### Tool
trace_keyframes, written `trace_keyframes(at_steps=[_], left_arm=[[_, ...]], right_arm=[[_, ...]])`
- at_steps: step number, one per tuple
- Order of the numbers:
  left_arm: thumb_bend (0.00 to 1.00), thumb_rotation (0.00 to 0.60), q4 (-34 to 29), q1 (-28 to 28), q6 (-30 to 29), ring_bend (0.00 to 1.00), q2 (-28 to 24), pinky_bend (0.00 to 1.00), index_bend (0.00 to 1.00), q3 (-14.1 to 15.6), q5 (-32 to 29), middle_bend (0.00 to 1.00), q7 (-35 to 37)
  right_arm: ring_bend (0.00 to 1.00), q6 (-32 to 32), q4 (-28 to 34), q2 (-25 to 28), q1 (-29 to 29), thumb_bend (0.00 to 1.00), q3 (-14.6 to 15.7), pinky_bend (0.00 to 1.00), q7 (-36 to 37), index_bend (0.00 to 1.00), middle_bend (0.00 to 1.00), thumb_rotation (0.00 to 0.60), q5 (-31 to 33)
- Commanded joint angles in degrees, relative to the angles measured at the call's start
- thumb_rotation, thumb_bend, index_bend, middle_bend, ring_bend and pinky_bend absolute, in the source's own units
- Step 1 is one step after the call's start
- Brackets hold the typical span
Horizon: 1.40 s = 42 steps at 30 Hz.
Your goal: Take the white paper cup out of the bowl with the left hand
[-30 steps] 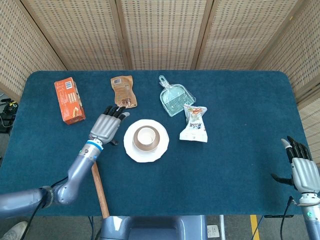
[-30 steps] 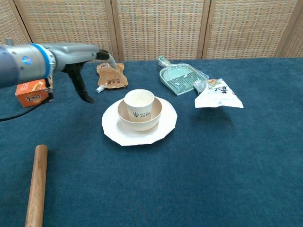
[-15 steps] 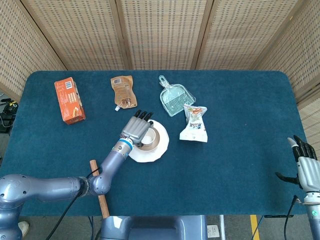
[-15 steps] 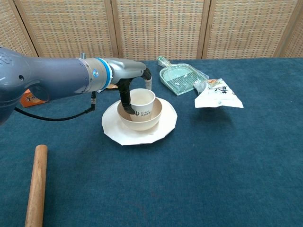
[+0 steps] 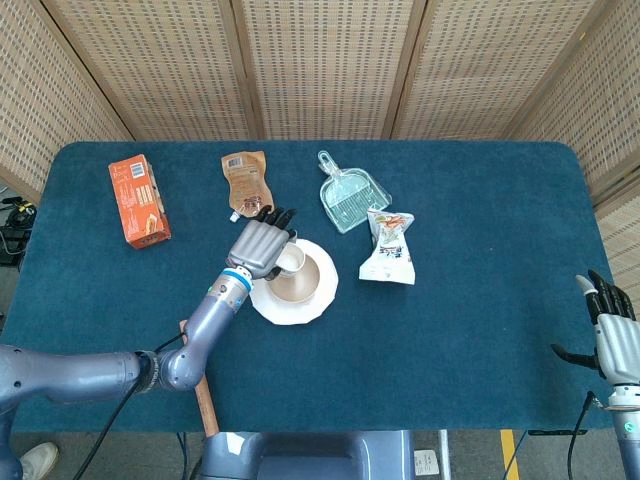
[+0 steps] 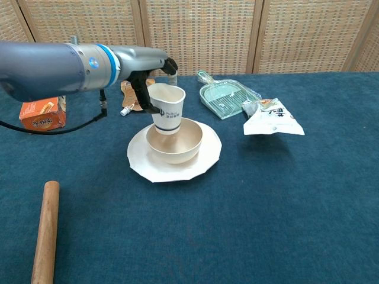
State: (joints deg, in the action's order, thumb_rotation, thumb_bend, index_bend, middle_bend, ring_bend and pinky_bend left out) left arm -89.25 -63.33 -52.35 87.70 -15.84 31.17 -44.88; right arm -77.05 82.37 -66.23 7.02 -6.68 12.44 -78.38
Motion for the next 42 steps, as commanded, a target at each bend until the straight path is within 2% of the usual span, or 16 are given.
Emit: trace_keyframes(at_steps=[1, 5, 9, 16, 23, 25, 27, 29, 32, 36, 39, 42], left_arm=[[0.35, 0.600, -4.4, 2.9, -2.1, 0.00, -5.7, 0.00, 0.40, 1.7, 4.1, 0.00, 2.3], [0.35, 0.600, -5.4, 6.6, -3.5, 0.00, -10.0, 0.00, 0.39, 4.9, 8.2, 0.00, 5.0], [0.34, 0.600, -3.7, 10.6, -2.8, 0.00, -12.2, 0.00, 0.39, 8.0, 11.7, 0.00, 10.0], [0.34, 0.600, 2.4, 14.2, -0.3, 0.00, -9.1, 0.00, 0.37, 11.9, 17.4, 0.00, 16.4], [0.32, 0.600, 6.0, 15.6, 0.7, 0.00, -6.3, 0.00, 0.32, 13.5, 19.4, 0.00, 17.8], [0.26, 0.600, 6.6, 16.1, 0.6, 0.00, -5.7, 0.00, 0.27, 13.9, 20.0, 0.00, 17.9], [0.12, 0.600, 6.8, 16.5, 0.1, 0.00, -5.6, 0.00, 0.12, 14.0, 20.6, 0.00, 18.0], [0.05, 0.600, 6.7, 16.9, -0.5, 0.00, -5.7, 0.00, 0.02, 13.9, 21.1, 0.00, 18.2], [0.01, 0.600, 4.1, 18.3, -2.8, 0.00, -7.6, 0.00, 0.00, 13.3, 22.5, 0.00, 19.6], [0.02, 0.600, -5.0, 22.9, -10.1, 0.00, -13.9, 0.00, 0.00, 12.9, 26.0, 0.00, 23.1], [0.02, 0.600, -9.7, 28.1, -18.4, 0.00, -17.2, 0.00, 0.00, 14.7, 30.3, 0.00, 23.6], [0.03, 0.600, -11.3, 33.5, -26.7, 0.00, -17.8, 0.00, 0.00, 17.5, 34.8, 0.00, 22.0]], right_arm=[[0.00, 0.1, -0.2, 0.0, -0.1, 0.13, -0.1, 0.00, 0.1, 0.00, 0.00, 0.600, 0.3], [0.00, 0.3, -0.3, 0.0, -0.1, 0.13, -0.2, 0.00, 0.0, 0.00, 0.00, 0.600, 0.7], [0.00, 0.3, -0.1, -0.2, 0.0, 0.13, -0.1, 0.00, -0.8, 0.00, 0.00, 0.600, 0.5], [0.00, -0.3, 0.3, -0.9, 0.1, 0.13, 0.1, 0.00, -2.2, 0.00, 0.00, 0.600, -0.4], [0.00, -1.0, 0.5, -1.1, -0.1, 0.13, 0.4, 0.00, -2.7, 0.00, 0.00, 0.600, -1.0], [0.00, -1.4, 0.6, -1.1, -0.2, 0.13, 0.4, 0.00, -2.9, 0.00, 0.00, 0.600, -1.2], [0.00, -1.8, 0.7, -1.2, -0.3, 0.13, 0.4, 0.00, -2.8, 0.00, 0.00, 0.600, -1.4], [0.00, -2.0, 0.7, -1.2, -0.4, 0.13, 0.4, 0.00, -2.8, 0.00, 0.00, 0.600, -1.5], [0.00, -2.6, 1.1, -1.1, -0.6, 0.13, 0.5, 0.00, -2.9, 0.00, 0.00, 0.600, -2.1], [0.00, -3.4, 1.6, -1.3, -0.7, 0.13, 0.7, 0.00, -3.3, 0.00, 0.00, 0.600, -3.0], [0.00, -3.8, 1.9, -1.3, -0.8, 0.13, 1.1, 0.00, -3.7, 0.00, 0.00, 0.600, -3.6], [0.00, -4.3, 2.1, -1.5, -1.0, 0.13, 1.3, 0.00, -4.6, 0.00, 0.00, 0.600, -3.9]])
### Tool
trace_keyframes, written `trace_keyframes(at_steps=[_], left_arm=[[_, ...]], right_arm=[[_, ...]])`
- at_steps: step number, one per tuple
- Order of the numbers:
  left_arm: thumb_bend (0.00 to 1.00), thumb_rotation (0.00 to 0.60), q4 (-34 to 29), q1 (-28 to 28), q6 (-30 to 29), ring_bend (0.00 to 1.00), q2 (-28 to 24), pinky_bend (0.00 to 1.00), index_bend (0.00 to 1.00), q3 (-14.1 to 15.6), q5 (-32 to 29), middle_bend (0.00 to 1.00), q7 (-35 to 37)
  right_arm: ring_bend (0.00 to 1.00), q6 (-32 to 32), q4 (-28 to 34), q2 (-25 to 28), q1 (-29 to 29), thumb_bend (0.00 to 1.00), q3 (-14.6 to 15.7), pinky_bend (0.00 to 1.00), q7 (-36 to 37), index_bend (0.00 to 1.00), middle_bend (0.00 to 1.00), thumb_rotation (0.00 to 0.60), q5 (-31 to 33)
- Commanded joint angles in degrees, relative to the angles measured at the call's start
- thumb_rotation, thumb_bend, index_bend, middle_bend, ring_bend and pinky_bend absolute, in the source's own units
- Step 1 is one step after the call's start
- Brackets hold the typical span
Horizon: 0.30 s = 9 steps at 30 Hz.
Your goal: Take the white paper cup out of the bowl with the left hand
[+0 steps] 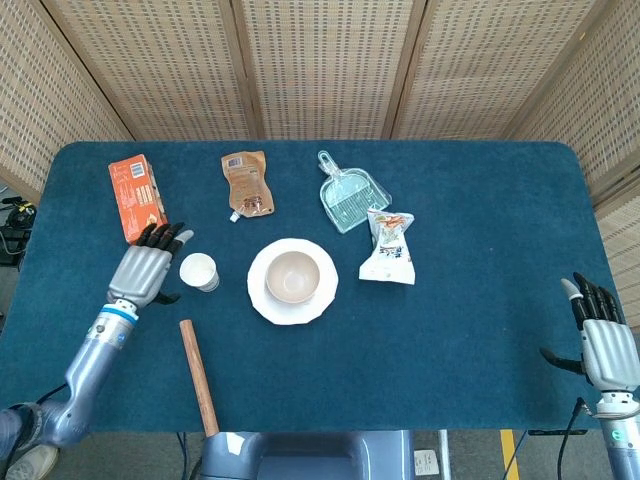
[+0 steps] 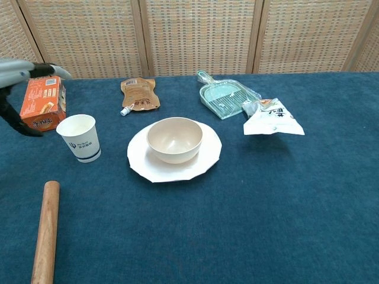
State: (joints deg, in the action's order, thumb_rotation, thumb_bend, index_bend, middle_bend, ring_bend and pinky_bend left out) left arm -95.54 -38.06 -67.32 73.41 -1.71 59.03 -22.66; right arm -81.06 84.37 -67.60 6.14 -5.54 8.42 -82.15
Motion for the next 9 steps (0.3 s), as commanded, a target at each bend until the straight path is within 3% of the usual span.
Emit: trace_keyframes(at_steps=[1, 4, 9], left_arm=[[0.02, 0.600, -5.1, 9.9, -14.2, 0.00, -3.2, 0.00, 0.00, 4.1, 8.2, 0.00, -0.6], [0.02, 0.600, -4.0, 14.9, -20.4, 0.00, -1.8, 0.00, 0.00, 6.2, 11.8, 0.00, -0.2], [0.02, 0.600, -0.9, 20.6, -24.8, 0.00, 0.3, 0.00, 0.00, 8.8, 14.4, 0.00, 2.0]], right_arm=[[0.00, -0.4, 0.1, -0.2, -0.2, 0.13, 0.2, 0.00, -0.9, 0.00, 0.00, 0.600, -0.2], [0.00, -0.6, 0.5, -0.3, -0.4, 0.13, 0.5, 0.00, -1.5, 0.00, 0.00, 0.600, -0.5], [0.00, -1.7, 1.3, -0.2, -0.8, 0.13, 1.1, 0.00, -2.2, 0.00, 0.00, 0.600, -1.7]])
